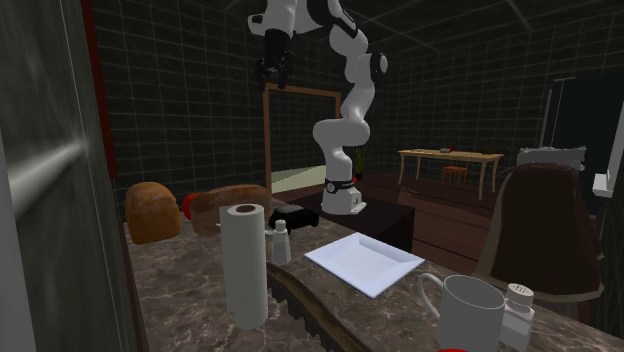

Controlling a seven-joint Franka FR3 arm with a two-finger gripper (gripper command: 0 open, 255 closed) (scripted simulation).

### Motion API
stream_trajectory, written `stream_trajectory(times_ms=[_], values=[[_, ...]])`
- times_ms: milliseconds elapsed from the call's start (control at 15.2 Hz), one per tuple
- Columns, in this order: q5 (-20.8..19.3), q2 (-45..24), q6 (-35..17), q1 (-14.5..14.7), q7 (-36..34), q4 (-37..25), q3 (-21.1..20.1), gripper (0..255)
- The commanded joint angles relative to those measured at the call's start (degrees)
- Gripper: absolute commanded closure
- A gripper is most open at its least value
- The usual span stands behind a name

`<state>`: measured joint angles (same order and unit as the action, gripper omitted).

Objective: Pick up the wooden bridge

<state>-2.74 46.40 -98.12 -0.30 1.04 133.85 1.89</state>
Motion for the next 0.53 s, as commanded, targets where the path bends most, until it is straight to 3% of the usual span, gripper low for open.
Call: stream_trajectory(times_ms=[0,462], values=[[0.00,0.00,0.00,0.00,0.00,0.00,0.00,0],[-0.37,-12.05,-10.38,4.71,9.03,0.16,0.68,0]])
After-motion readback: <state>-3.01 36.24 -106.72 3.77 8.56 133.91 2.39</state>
